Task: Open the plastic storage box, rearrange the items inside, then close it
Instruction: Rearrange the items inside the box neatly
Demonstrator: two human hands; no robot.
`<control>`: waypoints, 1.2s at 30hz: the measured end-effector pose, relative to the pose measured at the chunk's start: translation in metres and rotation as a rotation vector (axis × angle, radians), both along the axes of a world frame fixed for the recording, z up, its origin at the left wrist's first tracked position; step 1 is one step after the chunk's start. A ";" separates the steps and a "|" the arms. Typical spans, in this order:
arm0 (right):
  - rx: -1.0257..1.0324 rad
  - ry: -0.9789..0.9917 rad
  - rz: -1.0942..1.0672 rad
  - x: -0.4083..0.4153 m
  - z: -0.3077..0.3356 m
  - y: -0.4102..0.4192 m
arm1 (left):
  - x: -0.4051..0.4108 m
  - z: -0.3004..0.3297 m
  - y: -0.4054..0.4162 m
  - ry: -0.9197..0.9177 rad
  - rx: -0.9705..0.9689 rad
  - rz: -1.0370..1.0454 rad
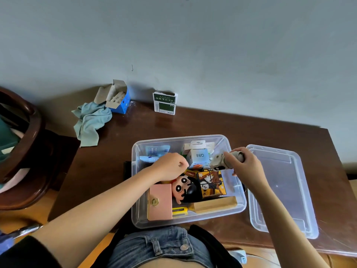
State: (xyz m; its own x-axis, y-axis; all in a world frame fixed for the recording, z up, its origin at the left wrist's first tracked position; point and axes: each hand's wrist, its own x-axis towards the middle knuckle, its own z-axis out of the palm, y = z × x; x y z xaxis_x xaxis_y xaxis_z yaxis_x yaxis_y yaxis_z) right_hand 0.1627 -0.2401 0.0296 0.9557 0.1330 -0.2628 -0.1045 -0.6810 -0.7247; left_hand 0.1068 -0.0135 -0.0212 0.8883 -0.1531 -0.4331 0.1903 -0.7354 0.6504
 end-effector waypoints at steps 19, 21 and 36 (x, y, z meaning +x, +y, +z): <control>-0.191 -0.041 0.035 -0.008 -0.013 -0.015 | 0.024 -0.008 -0.027 0.073 0.480 -0.160; -0.186 -0.043 0.036 -0.009 -0.014 -0.016 | 0.021 0.009 -0.018 -0.034 0.674 -0.221; -0.190 -0.092 0.079 -0.016 -0.010 -0.006 | 0.001 0.037 -0.043 0.049 0.198 -0.183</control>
